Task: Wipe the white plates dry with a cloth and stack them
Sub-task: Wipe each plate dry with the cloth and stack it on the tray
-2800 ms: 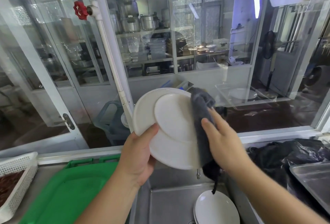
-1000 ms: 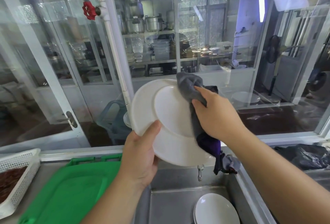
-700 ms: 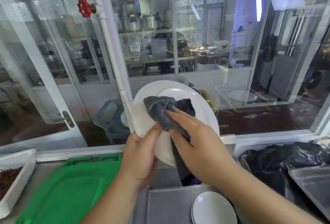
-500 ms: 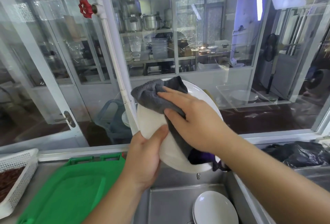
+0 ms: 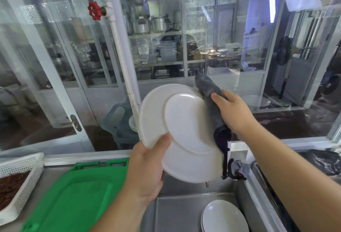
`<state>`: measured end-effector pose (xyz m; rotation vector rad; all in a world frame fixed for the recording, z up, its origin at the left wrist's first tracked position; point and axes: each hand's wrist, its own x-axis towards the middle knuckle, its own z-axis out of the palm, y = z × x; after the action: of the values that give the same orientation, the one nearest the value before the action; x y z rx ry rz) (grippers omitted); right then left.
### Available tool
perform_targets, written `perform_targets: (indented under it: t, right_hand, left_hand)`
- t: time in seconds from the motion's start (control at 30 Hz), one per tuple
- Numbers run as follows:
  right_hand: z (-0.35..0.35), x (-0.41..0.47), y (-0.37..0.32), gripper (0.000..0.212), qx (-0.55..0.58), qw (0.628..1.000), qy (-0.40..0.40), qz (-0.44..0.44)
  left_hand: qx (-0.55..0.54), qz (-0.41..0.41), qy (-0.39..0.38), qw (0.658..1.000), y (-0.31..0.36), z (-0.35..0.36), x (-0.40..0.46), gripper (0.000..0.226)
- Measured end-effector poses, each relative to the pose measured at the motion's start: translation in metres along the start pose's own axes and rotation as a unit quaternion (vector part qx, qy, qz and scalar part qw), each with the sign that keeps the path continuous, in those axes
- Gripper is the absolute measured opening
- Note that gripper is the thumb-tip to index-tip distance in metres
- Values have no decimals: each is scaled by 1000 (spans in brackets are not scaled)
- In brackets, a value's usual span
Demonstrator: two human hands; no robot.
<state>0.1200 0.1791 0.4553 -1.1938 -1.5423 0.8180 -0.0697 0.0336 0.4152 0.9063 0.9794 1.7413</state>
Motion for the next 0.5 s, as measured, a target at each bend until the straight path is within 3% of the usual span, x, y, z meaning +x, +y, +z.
perform_targets:
  t: [0.1,0.23,0.4,0.5]
  right_hand:
    - [-4,-14,15,15,140,983,20,118]
    - [1,-37,35,26,333,914,27,232]
    - [24,-65,44,29,426,857,42,287]
    - [46,-79,46,30,462,825,51,321]
  left_hand:
    - [3,14,-11,1000,-2,-2,3,28]
    - [33,46,-20,998,-5,-4,9,28]
    - [62,84,1,995,-16,-2,19,40]
    - [126,121,1,985,-25,-1,20,34]
